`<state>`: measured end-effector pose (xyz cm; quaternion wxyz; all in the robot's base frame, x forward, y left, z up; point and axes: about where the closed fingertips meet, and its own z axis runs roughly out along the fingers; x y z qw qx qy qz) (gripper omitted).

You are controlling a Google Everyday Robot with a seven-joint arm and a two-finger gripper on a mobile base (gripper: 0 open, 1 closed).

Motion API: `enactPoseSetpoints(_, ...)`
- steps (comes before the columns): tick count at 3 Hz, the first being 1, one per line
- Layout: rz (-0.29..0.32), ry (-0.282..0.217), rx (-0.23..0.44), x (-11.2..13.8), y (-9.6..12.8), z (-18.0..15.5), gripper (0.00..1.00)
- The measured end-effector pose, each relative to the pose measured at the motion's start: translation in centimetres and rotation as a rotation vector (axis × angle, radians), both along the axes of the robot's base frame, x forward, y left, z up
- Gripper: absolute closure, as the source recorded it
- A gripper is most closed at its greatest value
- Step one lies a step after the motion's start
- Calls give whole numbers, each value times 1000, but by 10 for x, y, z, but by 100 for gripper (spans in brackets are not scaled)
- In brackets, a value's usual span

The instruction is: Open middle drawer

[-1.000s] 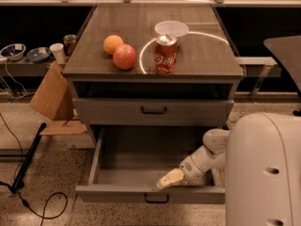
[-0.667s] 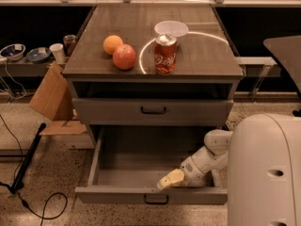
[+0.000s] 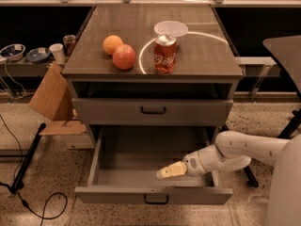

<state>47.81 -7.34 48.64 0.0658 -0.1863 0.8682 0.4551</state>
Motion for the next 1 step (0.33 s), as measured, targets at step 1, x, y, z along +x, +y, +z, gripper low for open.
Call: enactPoseSetpoints(1, 1, 2, 0, 0, 0, 0, 0)
